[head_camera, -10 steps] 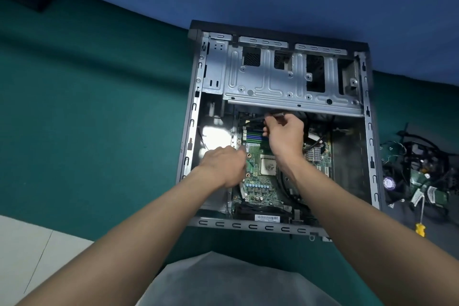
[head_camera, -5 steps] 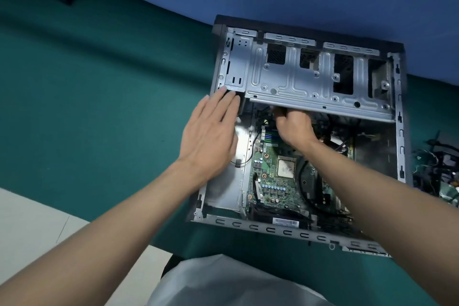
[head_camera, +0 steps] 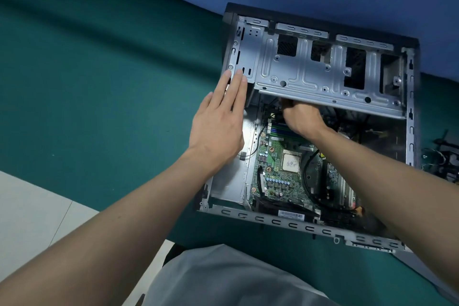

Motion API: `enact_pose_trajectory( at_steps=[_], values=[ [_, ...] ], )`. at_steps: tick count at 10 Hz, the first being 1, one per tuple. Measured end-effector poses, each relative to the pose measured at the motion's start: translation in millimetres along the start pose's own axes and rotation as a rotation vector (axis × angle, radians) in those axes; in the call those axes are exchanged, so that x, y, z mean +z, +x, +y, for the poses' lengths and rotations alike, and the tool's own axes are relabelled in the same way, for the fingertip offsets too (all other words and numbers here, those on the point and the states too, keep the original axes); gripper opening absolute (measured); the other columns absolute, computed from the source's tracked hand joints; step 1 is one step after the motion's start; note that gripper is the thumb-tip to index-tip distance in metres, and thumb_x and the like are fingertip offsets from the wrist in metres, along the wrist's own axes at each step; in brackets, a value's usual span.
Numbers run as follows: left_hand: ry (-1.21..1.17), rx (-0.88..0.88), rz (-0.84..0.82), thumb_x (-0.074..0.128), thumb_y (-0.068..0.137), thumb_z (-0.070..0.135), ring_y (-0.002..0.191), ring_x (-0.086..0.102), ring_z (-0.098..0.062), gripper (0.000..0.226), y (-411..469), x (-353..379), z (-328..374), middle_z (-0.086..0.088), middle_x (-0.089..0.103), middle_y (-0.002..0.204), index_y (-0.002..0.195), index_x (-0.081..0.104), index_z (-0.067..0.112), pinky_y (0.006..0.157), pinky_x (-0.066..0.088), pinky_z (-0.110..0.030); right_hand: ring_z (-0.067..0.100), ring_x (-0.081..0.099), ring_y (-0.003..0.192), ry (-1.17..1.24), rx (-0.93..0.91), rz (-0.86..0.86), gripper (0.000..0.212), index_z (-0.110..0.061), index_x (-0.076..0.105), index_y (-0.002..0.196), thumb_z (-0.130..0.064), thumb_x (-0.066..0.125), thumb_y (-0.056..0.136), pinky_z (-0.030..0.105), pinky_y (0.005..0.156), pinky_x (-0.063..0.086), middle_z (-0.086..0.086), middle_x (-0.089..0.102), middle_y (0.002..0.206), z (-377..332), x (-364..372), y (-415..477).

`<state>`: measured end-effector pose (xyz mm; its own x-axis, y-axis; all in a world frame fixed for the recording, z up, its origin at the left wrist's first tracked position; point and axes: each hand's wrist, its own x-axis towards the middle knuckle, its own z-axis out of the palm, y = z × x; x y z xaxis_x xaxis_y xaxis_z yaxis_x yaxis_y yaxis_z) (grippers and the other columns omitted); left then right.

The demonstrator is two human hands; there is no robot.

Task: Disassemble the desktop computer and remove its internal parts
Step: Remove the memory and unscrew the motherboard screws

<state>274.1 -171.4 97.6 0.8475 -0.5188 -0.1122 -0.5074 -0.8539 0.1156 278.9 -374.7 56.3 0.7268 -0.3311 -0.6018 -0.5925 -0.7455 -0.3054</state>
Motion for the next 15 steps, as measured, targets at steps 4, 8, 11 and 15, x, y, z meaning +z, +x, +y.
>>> enact_pose_trajectory(
  at_steps=[4,8,11,15],
  values=[
    [-0.009,-0.028,0.003,0.051,0.089,0.023,0.149,-0.010,-0.018,0.084,1,-2,2,-0.002,-0.007,0.163,0.154,0.000,0.008,0.095,0.041,-0.034,0.019,0.054,0.062,-0.088,-0.112,-0.003,0.029,-0.015,0.052,0.081,-0.028,0.033,0.099,0.033,0.057,0.046,0.007,0.059,0.077,-9,-1,10],
    [-0.035,-0.042,0.048,0.046,0.095,0.024,0.149,-0.007,-0.016,0.076,1,-1,2,0.002,-0.003,0.163,0.155,0.001,0.011,0.082,0.043,-0.029,0.030,0.042,0.130,-0.252,-0.226,-0.057,0.027,-0.023,0.043,0.119,-0.036,0.024,0.103,0.047,0.111,0.028,0.014,0.044,0.142,-13,0,19],
    [-0.046,-0.054,0.060,0.047,0.094,0.023,0.149,-0.007,-0.014,0.076,3,0,2,0.005,-0.003,0.163,0.154,0.001,0.014,0.074,0.035,-0.026,0.032,0.058,0.084,-0.284,-0.339,-0.078,0.032,0.004,0.056,0.117,-0.014,0.034,0.101,0.037,0.070,0.047,0.027,0.058,0.102,-14,-7,22],
    [-0.064,-0.060,0.065,0.051,0.091,0.023,0.149,-0.005,-0.014,0.080,3,2,2,0.005,-0.001,0.163,0.155,0.003,0.014,0.080,0.046,-0.030,0.026,0.053,0.066,-0.358,-0.464,-0.040,0.024,0.000,0.054,0.110,-0.012,0.038,0.096,0.038,0.064,0.046,0.013,0.055,0.080,-5,-9,28]
  ],
)
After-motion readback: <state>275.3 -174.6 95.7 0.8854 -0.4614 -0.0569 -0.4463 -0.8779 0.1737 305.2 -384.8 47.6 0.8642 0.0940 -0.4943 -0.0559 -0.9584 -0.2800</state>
